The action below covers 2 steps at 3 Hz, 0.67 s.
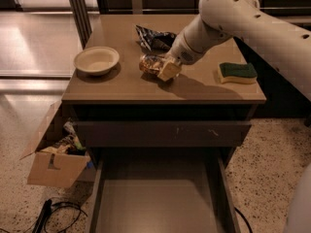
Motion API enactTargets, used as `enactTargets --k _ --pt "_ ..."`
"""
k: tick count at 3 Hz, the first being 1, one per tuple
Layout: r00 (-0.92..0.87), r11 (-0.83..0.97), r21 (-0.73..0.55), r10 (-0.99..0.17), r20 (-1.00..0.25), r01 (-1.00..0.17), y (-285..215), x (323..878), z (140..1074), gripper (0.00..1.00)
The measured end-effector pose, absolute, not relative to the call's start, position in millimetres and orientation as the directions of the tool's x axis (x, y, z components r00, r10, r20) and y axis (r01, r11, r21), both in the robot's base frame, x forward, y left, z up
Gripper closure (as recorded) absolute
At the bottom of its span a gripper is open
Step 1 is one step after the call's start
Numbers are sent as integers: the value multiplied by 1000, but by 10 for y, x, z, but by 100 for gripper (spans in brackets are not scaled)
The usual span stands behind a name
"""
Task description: Place orange can into middle drawer
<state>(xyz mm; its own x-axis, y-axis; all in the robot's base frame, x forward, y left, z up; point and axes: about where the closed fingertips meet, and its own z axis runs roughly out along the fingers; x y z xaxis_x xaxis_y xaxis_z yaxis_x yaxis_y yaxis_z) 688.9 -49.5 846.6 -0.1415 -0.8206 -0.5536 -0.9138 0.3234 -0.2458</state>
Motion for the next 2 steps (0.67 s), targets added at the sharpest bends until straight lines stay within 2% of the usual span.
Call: enactTargets --k 2 --pt "-124 325 -255 -803 -583 -911 -714 6475 8835 100"
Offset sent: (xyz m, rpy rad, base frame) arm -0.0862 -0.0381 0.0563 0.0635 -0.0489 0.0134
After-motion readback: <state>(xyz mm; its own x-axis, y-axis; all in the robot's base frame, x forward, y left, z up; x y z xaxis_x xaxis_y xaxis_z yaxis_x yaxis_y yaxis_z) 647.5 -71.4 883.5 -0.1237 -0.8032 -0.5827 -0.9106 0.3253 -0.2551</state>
